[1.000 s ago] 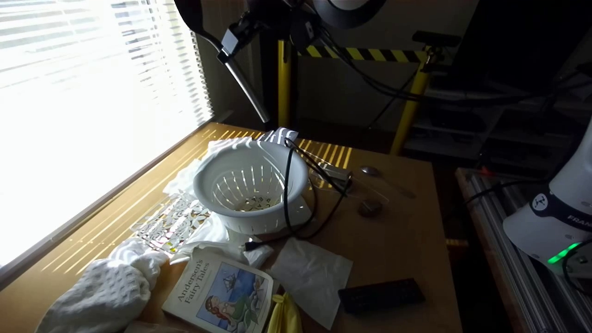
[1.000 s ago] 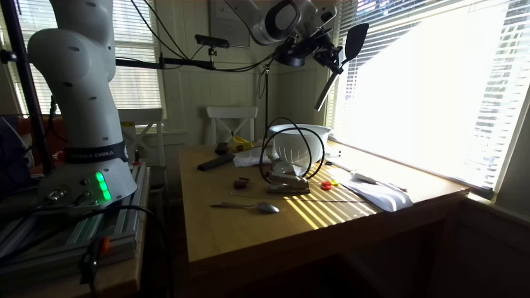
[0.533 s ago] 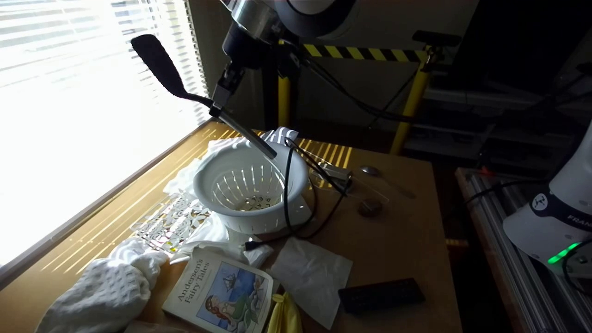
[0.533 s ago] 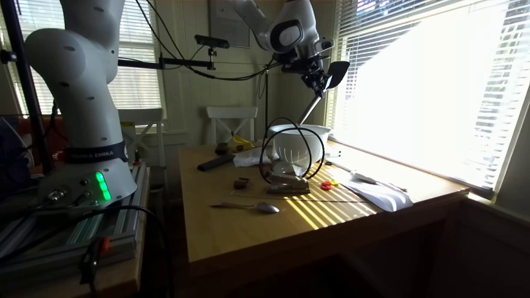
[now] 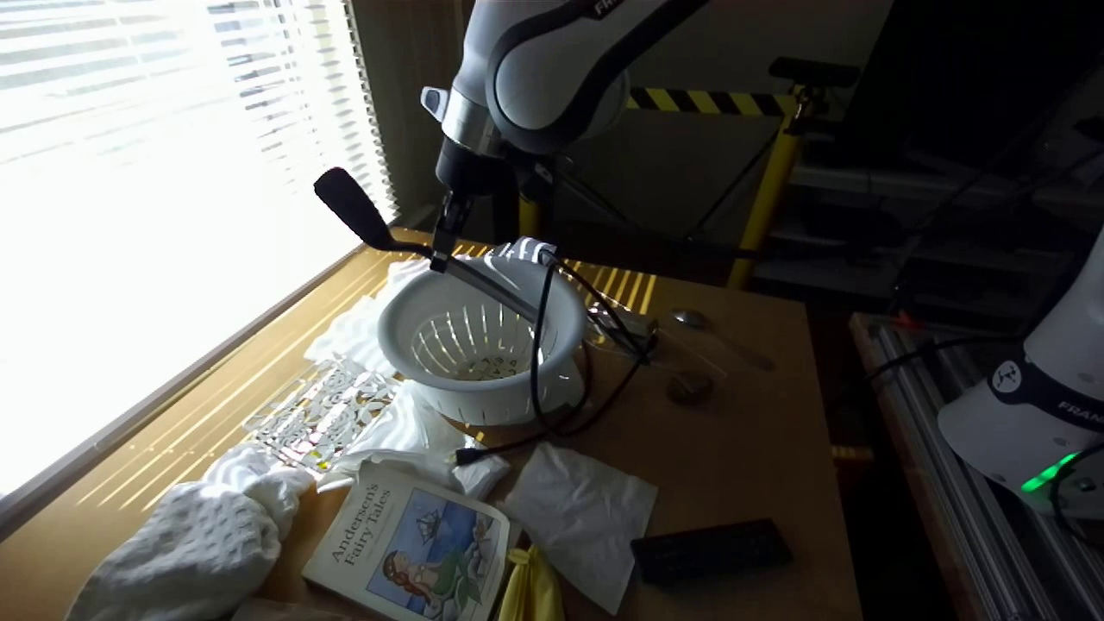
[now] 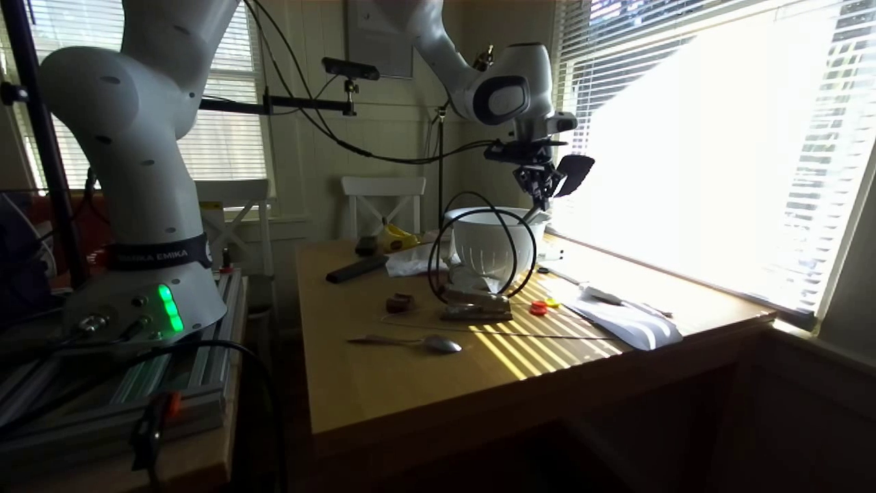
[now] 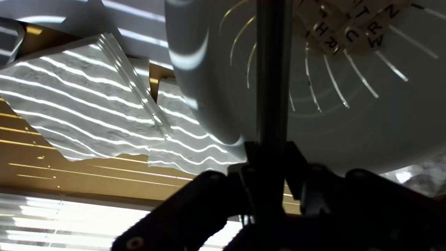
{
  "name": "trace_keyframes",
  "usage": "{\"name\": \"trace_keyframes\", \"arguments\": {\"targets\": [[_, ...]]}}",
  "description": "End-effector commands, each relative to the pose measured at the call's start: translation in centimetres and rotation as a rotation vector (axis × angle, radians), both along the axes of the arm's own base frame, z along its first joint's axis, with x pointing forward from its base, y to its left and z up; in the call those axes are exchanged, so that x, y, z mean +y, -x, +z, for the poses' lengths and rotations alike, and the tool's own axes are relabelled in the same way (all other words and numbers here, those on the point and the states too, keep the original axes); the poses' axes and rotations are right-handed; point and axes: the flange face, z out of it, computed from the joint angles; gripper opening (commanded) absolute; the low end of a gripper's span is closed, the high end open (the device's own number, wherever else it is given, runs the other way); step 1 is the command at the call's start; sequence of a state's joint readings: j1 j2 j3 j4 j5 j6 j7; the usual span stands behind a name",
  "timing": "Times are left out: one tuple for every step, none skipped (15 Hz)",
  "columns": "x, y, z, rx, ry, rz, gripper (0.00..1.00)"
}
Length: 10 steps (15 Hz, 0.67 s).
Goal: Remove the cable from the basket, then put the spatula in the basket
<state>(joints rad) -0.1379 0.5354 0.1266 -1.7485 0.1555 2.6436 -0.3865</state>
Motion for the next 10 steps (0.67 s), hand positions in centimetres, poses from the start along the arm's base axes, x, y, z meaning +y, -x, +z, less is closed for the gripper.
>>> {"name": "trace_keyframes", "arguments": {"targets": [[1.9, -1.9, -0.1, 0.03, 0.032, 0.048, 0.06], [2.5, -2.1, -0.3, 0.043, 0.039, 0.064, 0.06], [3.1, -2.2, -0.6, 0.054, 0.046, 0.08, 0.06], [3.9, -2.2, -1.1, 0.07, 0.057, 0.092, 0.06], [4.5, -2.2, -1.5, 0.081, 0.064, 0.108, 0.06], [5.2, -1.9, -2.0, 0.098, 0.077, 0.13, 0.06], [5.9, -1.8, -2.5, 0.113, 0.094, 0.153, 0.06], [6.4, -1.4, -2.8, 0.132, 0.107, 0.189, 0.47], [6.9, -1.1, -2.9, 0.145, 0.118, 0.217, 0.48], [7.3, -0.7, -2.8, 0.152, 0.125, 0.237, 0.54]]}}
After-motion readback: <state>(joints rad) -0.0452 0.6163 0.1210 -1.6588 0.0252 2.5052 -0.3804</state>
